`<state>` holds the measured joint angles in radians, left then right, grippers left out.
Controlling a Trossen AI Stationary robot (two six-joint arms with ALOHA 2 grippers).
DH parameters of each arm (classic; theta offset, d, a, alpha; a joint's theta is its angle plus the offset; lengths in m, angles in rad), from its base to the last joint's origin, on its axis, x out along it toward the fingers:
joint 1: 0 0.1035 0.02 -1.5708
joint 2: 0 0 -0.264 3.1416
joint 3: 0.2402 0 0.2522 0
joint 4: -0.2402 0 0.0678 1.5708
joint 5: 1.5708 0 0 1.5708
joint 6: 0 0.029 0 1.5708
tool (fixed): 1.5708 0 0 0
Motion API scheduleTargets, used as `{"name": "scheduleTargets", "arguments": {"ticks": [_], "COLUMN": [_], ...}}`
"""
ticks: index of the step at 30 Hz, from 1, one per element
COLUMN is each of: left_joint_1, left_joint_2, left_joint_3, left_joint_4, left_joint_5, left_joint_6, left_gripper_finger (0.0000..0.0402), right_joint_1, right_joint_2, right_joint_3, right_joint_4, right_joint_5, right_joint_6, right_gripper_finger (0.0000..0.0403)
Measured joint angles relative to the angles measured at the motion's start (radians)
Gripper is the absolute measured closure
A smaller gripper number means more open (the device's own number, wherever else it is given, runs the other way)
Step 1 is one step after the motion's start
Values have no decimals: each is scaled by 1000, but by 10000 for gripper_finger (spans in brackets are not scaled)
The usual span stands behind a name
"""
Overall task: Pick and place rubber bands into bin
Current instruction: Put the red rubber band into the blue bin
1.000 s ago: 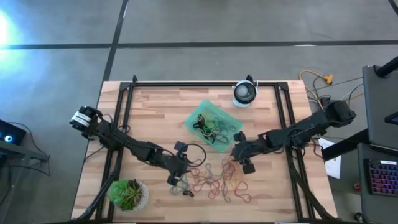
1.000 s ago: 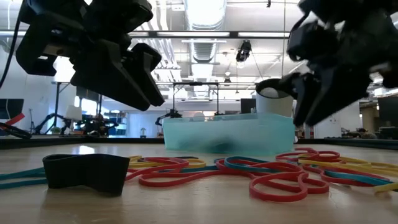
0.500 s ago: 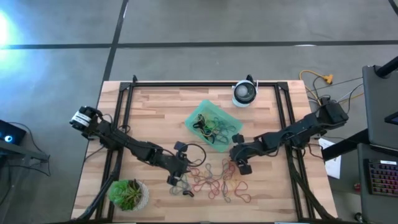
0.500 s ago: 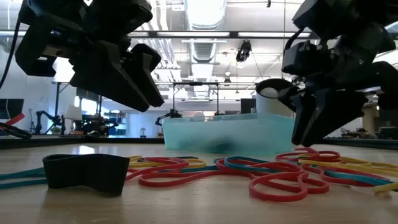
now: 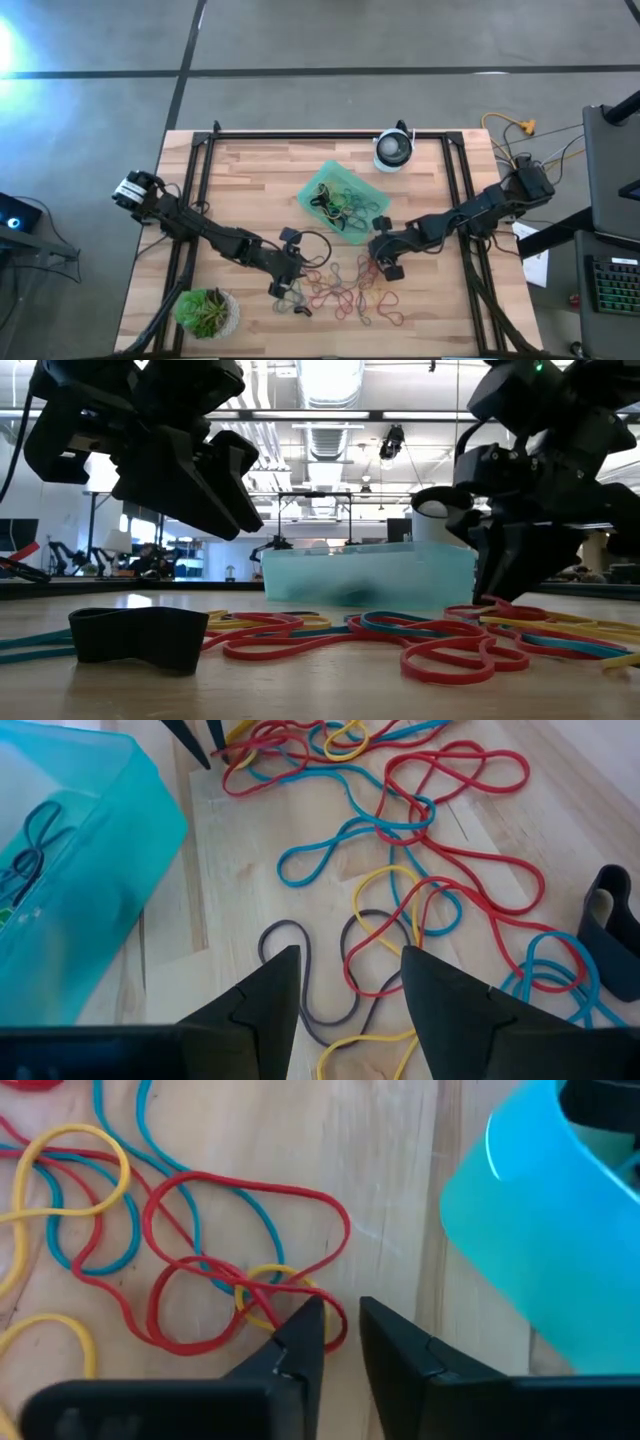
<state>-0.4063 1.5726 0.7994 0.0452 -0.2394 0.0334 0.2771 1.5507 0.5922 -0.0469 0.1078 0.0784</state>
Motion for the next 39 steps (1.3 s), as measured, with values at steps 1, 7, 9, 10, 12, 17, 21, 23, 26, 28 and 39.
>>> {"name": "scheduleTargets", "arguments": {"ticks": [1,7,9,10,12,17,21,23,26,28,39], "left_joint_1": [0,0,0,0,0,0,0,0,0,0,0], "left_joint_2": [0,0,0,0,0,0,0,0,0,0,0], "left_joint_3": [0,0,0,0,0,0,0,0,1,1,1], "left_joint_4": [0,0,-1,0,-1,0,1,0,0,1,9], "left_joint_5": [0,0,0,0,0,0,0,0,0,0,0], "left_joint_6": [0,0,0,0,0,0,0,0,0,0,3], "left_gripper_finger": [242,242,242,242,242,242,242,242,242,242,242], "right_joint_1": [0,2,2,2,4,22,42,51,53,52,1], "right_joint_2": [-2,-16,-29,-38,-57,-128,-207,-252,-319,-360,-464], "right_joint_3": [0,3,3,4,4,4,4,4,4,4,3], "right_joint_4": [-1,-1,-1,-1,-1,-3,-4,-3,6,15,174], "right_joint_5": [1,1,0,0,0,-4,-4,-4,16,86,364], "right_joint_6": [-8,-33,-34,-34,-35,-57,-92,-125,-191,-232,-489], "right_gripper_finger": [363,393,394,394,394,394,394,394,394,394,394]}}
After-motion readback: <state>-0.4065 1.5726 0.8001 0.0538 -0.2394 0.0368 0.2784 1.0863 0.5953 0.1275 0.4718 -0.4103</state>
